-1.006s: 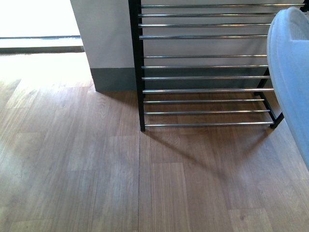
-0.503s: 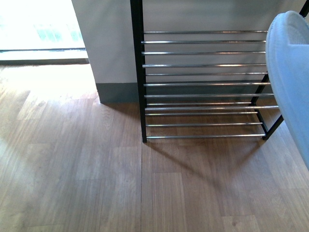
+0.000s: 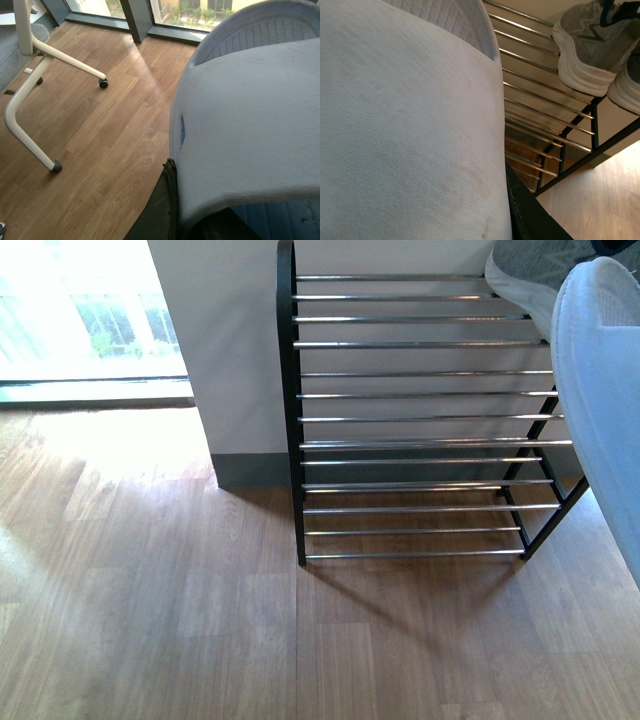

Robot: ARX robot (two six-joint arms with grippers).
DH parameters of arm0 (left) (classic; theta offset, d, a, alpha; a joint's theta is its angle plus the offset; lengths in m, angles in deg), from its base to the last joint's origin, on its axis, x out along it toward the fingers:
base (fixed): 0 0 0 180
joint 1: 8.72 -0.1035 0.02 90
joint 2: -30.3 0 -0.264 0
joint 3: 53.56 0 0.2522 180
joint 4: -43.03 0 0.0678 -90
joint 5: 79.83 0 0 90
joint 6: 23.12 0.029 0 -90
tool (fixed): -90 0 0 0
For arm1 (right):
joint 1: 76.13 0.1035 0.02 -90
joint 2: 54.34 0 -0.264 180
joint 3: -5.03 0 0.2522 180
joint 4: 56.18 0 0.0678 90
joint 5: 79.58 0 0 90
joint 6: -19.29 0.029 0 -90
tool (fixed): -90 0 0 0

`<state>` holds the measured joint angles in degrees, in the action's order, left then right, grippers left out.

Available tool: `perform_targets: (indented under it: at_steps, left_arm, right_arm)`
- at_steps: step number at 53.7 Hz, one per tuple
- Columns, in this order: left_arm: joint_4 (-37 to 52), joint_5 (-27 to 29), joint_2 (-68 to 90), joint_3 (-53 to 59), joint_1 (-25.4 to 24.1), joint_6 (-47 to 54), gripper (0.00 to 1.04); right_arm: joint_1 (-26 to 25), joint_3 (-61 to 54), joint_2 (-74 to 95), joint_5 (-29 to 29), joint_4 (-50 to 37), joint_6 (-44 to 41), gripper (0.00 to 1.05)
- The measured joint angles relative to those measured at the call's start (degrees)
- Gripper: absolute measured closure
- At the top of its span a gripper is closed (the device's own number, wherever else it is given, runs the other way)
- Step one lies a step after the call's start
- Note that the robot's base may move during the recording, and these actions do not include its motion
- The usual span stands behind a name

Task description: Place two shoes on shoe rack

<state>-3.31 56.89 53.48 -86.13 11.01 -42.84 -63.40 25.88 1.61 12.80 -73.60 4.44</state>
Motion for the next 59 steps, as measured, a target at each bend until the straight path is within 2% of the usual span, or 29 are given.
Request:
perform_targets:
  at_steps: [29, 33, 36, 45, 51, 59]
  left_arm:
    - [0.0, 0.0, 0.1, 0.0, 0.0, 0.0, 1.03]
    - [0.0, 0.0, 0.0, 0.0, 0.0, 0.0, 1.03]
    - [0.0, -0.2, 0.0, 0.0, 0.0, 0.0, 1.03]
    - [0.0, 0.0, 0.0, 0.0, 0.0, 0.0, 1.03]
    - [0.0, 0.0, 0.0, 0.0, 0.0, 0.0, 1.03]
    - [0.0, 0.0, 0.0, 0.0, 0.0, 0.0, 1.03]
  right_arm:
    - [0.0, -0.1, 0.3, 0.4, -0.3, 0.1, 1.03]
    - [0.1, -0.7, 6.4, 5.1, -14.8, 3.5, 1.03]
    - [1.5, 2.7, 10.9, 4.1, -18.8, 6.2, 1.03]
    - [5.6, 15.3, 22.7, 0.4, -20.5, 8.0, 1.03]
    - [8.7, 26.7, 35.3, -2.5, -17.9, 8.0, 1.03]
    - [9.4, 37.0, 46.3, -4.1, -13.6, 6.8, 1.03]
